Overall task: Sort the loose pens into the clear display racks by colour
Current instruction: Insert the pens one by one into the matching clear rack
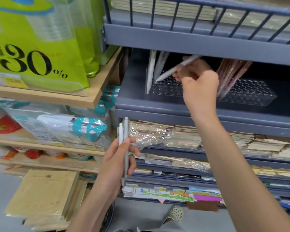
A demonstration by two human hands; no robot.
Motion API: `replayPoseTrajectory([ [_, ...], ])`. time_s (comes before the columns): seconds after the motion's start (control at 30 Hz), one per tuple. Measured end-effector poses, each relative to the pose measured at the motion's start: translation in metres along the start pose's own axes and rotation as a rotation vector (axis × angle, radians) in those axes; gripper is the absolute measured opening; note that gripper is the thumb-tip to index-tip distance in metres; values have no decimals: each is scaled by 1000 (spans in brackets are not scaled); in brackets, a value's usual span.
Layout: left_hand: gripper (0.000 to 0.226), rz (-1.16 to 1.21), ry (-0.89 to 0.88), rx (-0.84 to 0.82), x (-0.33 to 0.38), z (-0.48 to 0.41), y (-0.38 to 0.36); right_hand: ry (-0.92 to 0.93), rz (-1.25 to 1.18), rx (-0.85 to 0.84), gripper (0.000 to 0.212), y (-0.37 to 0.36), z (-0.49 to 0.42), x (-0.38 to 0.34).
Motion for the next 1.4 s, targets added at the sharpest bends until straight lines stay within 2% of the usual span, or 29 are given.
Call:
replayPoseTrajectory([
  [0.43,25,14,15,36,-2,1,25,164,583,-128,24,-47,-22,-2],
  [0.57,25,-4,41,63,-4,4,32,131,608,-173,23,-54,-24,9],
  [0.93,24,2,52,63,-6,11,42,85,576,-164,19,-53,-18,15],
  [1.27,23,0,42,59,-6,18,45,128,816,-180,21,-66,-18,7],
  [1.4,23,25,48,64,-7,23,45,94,805,-209,24,-66,-17,12],
])
Point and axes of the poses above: each hand's wrist, its own z-axis away from the middle knuckle, its own y-axis out of the back of the hand, x = y × z, the point moved 9 cm from there along -z, towards the middle knuckle, and after that the axes turned 11 degrees about -z, right-handed, at the moved point
